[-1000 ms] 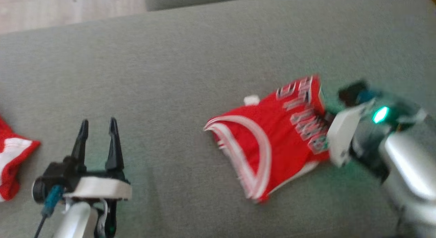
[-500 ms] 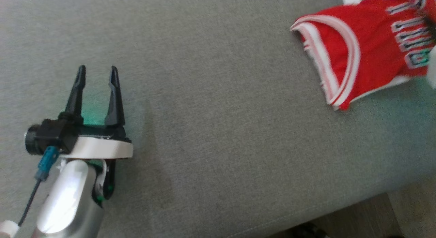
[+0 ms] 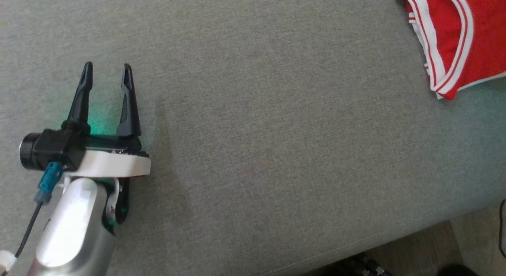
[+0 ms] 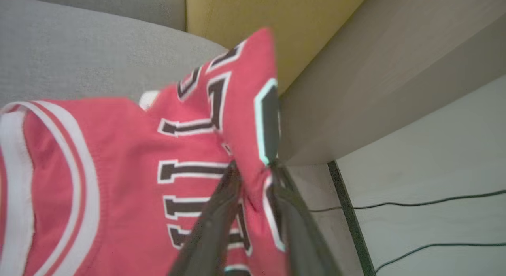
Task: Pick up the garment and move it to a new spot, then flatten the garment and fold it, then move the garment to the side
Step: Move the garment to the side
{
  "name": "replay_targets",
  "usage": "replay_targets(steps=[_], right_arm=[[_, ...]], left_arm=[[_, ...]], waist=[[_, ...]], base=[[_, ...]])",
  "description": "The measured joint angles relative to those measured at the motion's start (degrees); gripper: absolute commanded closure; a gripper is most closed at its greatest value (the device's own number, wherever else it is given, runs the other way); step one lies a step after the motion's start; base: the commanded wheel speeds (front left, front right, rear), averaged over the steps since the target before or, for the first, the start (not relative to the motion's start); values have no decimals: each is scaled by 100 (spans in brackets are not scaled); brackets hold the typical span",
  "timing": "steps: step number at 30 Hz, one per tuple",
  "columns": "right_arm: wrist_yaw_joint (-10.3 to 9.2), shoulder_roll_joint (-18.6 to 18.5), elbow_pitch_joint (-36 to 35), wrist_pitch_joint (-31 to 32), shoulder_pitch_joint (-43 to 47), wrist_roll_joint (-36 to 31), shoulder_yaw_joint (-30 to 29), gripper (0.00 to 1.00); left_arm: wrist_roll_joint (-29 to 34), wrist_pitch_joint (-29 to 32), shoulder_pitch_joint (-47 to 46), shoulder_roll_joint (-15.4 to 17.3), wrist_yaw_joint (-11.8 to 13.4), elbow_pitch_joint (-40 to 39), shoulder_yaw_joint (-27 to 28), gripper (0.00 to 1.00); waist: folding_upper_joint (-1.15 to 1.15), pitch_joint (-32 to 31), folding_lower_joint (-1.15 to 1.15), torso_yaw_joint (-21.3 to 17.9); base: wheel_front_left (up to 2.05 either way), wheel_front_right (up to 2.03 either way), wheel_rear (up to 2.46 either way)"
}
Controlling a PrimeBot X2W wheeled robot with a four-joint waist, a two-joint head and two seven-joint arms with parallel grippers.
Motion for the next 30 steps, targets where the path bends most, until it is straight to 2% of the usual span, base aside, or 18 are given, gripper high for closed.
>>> replay_targets(steps=[7,13,17,22,27,30], right_arm=[[0,137,-78,-525,0,-277,35,0],[1,445,-511,-1004,246,-31,98,0],[0,822,-1094,-1337,995,216,22,0],[0,1470,-1886,-1645,2312,259,-244,0],[0,2061,-2547,-1653,3655,-77,-748,0],[0,2280,-2789,-1550,4059,-214,-846,0]], left_arm=[[-59,-65,65,-62,24,166,2,0],[-178,-171,358,-282,-7,454,11,0],[-266,-192,812,-348,-18,679,118,0],[-270,-193,1369,-392,-43,771,222,0],[-269,-193,1769,-404,-43,777,290,0],[-269,-193,1866,-396,-60,780,310,0]], waist=[[0,-272,0,124],[0,-805,-1,283],[0,-1269,-2,432],[0,-1868,-2,660],[0,-2356,-3,951],[0,-2494,-3,1066]], base=[[0,0,0],[0,0,0],[0,0,0],[0,0,0],[0,0,0],[0,0,0]])
